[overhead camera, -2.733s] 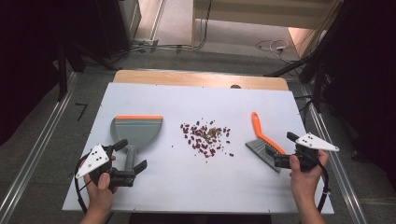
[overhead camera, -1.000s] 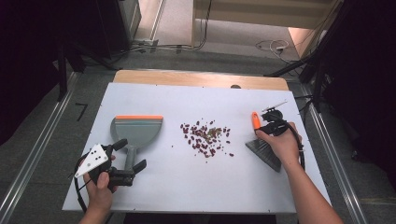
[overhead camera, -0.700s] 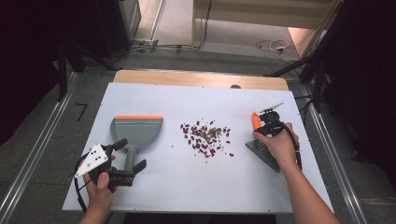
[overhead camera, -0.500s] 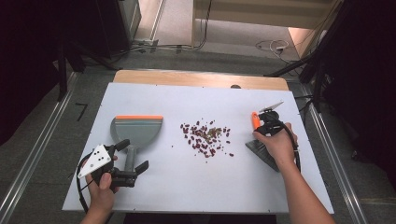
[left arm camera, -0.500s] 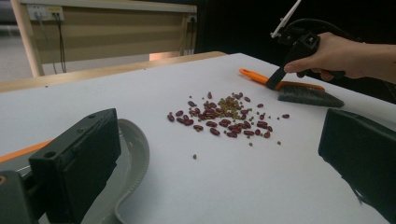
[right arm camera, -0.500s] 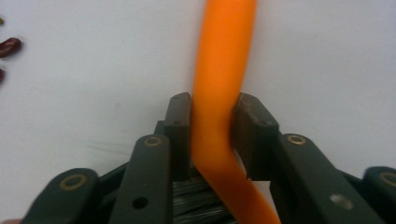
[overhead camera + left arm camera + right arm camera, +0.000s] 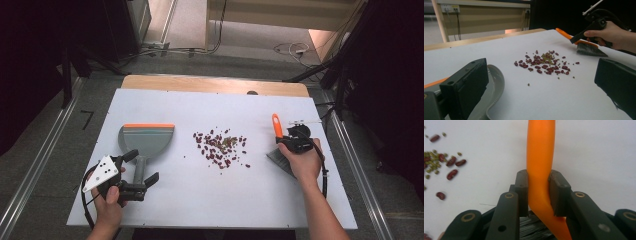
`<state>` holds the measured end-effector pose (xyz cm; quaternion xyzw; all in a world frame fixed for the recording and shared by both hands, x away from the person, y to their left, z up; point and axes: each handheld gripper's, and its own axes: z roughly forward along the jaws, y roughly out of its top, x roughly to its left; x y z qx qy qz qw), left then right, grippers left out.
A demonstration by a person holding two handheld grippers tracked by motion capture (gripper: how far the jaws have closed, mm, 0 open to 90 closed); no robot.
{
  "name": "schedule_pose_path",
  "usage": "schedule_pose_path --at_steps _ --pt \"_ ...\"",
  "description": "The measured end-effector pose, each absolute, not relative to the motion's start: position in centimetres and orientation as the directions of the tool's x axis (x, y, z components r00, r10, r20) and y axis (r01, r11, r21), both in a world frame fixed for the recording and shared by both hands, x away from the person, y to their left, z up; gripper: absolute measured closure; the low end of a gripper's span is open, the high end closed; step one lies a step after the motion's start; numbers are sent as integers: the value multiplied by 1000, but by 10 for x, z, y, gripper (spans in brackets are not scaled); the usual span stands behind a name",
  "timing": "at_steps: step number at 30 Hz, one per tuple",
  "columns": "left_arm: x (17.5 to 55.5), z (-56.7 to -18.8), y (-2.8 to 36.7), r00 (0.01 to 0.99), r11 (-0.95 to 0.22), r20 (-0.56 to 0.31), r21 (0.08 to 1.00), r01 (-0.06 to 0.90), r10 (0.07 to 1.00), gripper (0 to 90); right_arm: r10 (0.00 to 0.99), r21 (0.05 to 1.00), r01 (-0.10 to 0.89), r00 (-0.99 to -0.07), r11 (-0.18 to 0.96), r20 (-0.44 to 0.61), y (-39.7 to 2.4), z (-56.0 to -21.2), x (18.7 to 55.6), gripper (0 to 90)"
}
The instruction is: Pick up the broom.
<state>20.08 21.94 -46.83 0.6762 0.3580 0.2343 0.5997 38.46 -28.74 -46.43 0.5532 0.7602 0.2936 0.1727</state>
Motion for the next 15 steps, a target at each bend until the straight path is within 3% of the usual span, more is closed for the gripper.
schedule_pose_path --at_steps 7,15 --pt "200 -468 214 641 -34 -103 980 198 761 3 939 798 584 -337 149 71 -298 -453 350 699" --pt "198 -467 211 647 -39 -97 980 193 757 3 931 877 477 -342 55 128 -311 -450 331 699"
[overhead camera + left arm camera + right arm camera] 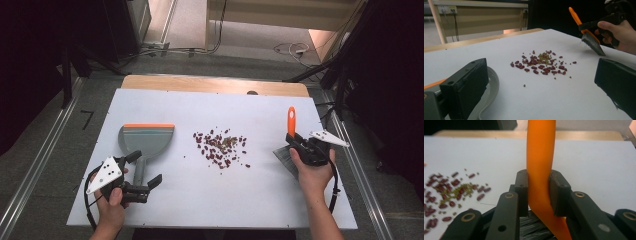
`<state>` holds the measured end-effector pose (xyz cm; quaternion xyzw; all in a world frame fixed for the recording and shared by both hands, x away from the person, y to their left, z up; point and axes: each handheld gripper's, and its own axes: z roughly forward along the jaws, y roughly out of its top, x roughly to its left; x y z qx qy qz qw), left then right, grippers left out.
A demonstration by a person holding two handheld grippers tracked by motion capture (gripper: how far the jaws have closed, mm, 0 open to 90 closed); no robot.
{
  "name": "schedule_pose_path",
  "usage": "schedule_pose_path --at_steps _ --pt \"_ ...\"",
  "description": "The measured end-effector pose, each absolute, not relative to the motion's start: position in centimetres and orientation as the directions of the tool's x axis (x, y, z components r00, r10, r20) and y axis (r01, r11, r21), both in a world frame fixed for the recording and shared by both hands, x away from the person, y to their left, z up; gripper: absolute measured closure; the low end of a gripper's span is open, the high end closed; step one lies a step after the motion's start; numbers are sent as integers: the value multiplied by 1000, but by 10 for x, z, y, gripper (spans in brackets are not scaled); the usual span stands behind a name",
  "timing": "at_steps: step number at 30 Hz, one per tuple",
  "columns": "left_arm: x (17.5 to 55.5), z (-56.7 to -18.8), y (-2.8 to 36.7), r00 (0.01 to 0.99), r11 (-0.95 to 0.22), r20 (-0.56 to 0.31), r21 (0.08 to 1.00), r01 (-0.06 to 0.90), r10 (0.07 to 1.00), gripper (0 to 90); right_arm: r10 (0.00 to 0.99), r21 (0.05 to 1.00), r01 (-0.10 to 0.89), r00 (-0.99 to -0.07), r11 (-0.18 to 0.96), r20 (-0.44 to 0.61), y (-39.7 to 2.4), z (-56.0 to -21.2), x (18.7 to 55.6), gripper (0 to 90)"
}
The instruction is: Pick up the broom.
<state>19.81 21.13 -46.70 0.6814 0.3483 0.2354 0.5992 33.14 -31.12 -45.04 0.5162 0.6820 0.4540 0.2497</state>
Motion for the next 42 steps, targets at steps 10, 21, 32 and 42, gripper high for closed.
schedule_pose_path --at_steps 10,21,32,42 --pt "196 -465 212 648 -36 -93 982 183 756 3 909 925 379 -379 -18 173 -316 -434 318 699" --pt "193 -462 206 660 -32 -91 984 173 746 3 866 959 284 -473 -23 161 -290 -407 300 699" --pt "190 -459 188 692 -27 -101 985 173 715 3 806 971 237 -573 -11 149 -249 -392 283 699" --pt "187 -455 170 717 -29 -105 985 171 689 3 742 974 229 -653 4 151 -210 -391 268 699"
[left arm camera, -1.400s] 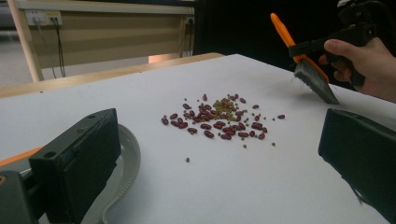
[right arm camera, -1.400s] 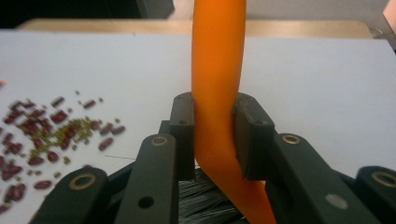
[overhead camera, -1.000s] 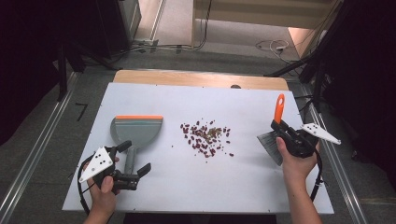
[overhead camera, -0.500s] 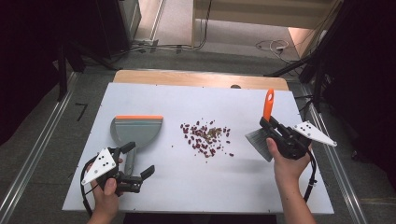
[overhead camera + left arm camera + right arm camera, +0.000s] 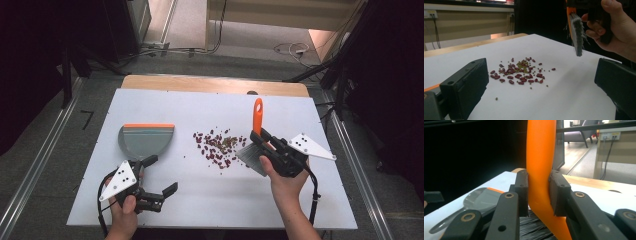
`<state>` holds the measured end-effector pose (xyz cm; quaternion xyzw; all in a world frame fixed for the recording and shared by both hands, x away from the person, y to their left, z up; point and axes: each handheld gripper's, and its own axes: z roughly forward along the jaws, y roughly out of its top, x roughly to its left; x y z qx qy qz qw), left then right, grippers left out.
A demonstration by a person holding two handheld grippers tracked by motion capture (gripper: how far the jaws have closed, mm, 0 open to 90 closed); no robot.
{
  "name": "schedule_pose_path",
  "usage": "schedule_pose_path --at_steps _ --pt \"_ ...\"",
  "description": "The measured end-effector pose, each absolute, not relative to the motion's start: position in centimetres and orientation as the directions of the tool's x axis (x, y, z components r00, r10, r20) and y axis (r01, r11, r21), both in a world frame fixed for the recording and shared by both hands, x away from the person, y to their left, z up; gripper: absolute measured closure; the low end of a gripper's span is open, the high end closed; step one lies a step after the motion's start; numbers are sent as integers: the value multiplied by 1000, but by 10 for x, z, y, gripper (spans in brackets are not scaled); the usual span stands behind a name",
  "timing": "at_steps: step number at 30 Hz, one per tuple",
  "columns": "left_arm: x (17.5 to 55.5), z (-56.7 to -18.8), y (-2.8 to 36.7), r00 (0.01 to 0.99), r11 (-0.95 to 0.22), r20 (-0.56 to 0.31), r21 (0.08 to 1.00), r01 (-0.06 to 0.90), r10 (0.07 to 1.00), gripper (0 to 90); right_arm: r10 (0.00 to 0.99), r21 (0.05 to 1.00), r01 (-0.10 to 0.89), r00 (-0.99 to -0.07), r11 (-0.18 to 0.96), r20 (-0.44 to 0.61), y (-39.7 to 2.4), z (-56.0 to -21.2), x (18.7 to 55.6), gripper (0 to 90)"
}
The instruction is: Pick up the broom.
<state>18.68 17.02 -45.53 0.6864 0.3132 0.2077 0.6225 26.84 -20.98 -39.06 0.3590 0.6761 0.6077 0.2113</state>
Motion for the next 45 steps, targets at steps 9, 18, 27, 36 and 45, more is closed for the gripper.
schedule_pose_path --at_steps 9,18,27,36,45 --pt "193 -454 146 740 -28 -136 978 204 659 4 689 971 236 -708 24 155 -180 -396 259 699" --pt "200 -455 115 785 -49 -167 969 243 597 63 644 972 232 -751 44 150 -154 -400 247 698" --pt "198 -454 95 782 -57 -192 959 279 593 289 610 971 229 -780 71 139 -130 -409 235 698" --pt "201 -457 96 781 -44 -237 946 320 578 547 595 975 196 -798 108 95 -113 -416 225 698" --pt "204 -457 98 781 -50 -248 941 335 573 810 591 977 188 -801 104 91 -111 -416 223 697"
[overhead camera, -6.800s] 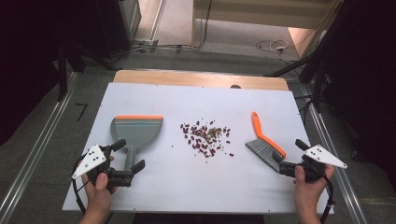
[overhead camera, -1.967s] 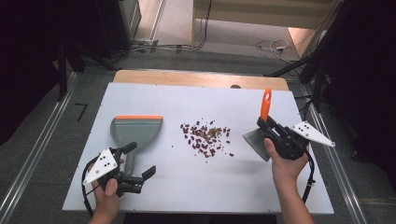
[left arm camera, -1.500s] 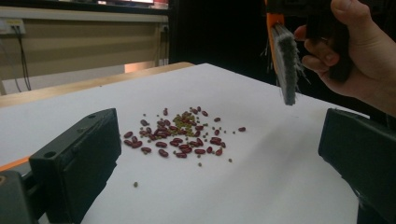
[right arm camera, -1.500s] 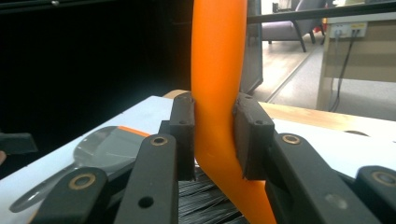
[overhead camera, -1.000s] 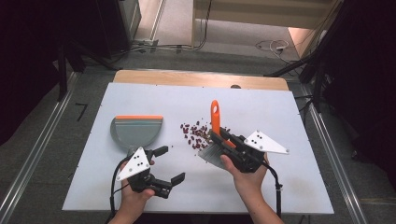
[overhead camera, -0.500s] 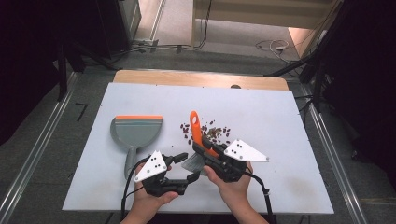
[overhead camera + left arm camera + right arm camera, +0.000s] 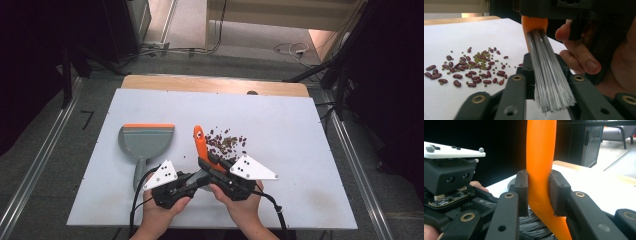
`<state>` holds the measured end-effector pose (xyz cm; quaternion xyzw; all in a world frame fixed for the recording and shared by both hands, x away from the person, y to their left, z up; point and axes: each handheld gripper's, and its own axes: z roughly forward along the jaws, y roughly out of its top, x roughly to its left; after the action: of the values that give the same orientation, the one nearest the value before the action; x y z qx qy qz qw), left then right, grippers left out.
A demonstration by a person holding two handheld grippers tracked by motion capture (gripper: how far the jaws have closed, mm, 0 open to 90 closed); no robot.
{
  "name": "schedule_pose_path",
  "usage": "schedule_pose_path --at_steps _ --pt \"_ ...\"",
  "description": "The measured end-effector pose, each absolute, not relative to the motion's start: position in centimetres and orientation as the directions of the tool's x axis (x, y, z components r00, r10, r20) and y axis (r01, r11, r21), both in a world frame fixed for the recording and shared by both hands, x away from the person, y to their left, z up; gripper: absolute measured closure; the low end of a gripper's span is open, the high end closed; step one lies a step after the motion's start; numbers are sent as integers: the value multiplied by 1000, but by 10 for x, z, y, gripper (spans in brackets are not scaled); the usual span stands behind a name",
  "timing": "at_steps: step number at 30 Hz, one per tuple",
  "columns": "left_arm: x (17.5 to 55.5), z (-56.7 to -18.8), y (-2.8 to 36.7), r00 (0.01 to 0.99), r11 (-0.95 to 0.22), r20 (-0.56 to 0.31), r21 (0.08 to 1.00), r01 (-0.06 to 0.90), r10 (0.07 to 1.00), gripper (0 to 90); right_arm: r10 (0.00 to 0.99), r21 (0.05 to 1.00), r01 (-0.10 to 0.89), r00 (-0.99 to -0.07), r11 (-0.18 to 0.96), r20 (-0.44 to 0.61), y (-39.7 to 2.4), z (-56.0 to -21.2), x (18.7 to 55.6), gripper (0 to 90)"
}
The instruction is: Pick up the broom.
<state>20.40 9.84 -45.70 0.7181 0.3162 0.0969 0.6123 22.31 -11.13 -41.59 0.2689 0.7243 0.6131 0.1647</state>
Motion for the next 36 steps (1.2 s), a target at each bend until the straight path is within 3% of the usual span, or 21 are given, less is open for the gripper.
schedule_pose_path --at_steps 5,8,15,26,36 --pt "208 -456 104 776 -62 -249 936 346 579 854 563 976 182 -822 115 87 -112 -415 227 691" --pt "213 -454 112 795 -70 -253 935 347 552 859 494 968 217 -860 128 128 -120 -411 238 514" --pt "215 -452 122 837 -95 -228 945 314 498 860 399 949 244 -905 198 149 -143 -403 251 413" --pt "218 -448 142 922 -106 -227 957 271 312 859 153 914 241 -968 327 201 -166 -408 267 458" --pt "218 -448 146 942 -96 -249 956 276 225 859 62 850 282 -956 445 285 -151 -420 267 472"
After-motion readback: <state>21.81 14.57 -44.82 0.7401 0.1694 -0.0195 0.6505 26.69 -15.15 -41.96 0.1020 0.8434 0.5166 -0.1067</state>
